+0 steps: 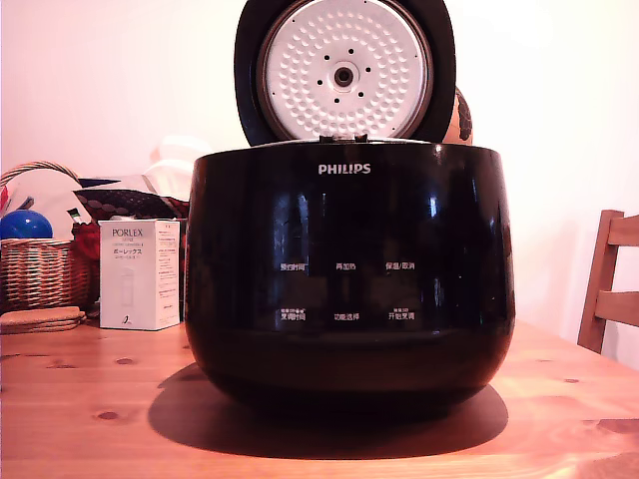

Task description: Close the rice cooker by pressing the lid down with medium force

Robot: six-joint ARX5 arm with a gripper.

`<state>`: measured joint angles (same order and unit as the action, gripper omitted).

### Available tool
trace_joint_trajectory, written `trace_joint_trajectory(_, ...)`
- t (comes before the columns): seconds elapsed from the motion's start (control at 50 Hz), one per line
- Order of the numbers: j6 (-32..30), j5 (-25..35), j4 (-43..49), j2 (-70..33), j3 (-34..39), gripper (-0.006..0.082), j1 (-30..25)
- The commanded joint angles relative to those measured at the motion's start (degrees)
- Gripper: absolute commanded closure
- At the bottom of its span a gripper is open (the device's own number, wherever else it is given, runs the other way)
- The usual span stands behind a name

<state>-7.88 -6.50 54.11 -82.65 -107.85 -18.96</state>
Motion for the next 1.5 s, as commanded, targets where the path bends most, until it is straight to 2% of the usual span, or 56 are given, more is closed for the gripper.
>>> trace_joint_trajectory(0.0,0.0,0.1,1.2,-0.6,0.3,0.0786,0.1)
trace_joint_trajectory(0.18,0.0,0.9,-0.8,-0.6,0.3,0.0786,0.9)
trace_joint_trajectory(0.32,0.6,6.0,-3.2,-0.6,0.3,0.0786,2.8)
trace_joint_trajectory(0.56,3.6,21.1,-9.3,-1.9,0.0,0.0786,8.2)
trace_joint_trajectory(0.9,8.3,37.9,-18.0,-10.1,-3.3,0.0786,12.6)
trace_joint_trajectory(1.0,9.6,41.7,-20.6,-13.7,-5.5,0.0786,12.6)
trace_joint_trajectory(1.08,13.3,44.7,-22.8,-17.1,-8.2,0.0786,12.6)
trace_joint_trajectory(1.26,18.1,50.5,-25.6,-25.9,-17.1,0.0786,12.5)
trace_joint_trajectory(1.48,23.0,53.2,-29.7,-34.1,-24.8,0.0786,11.4)
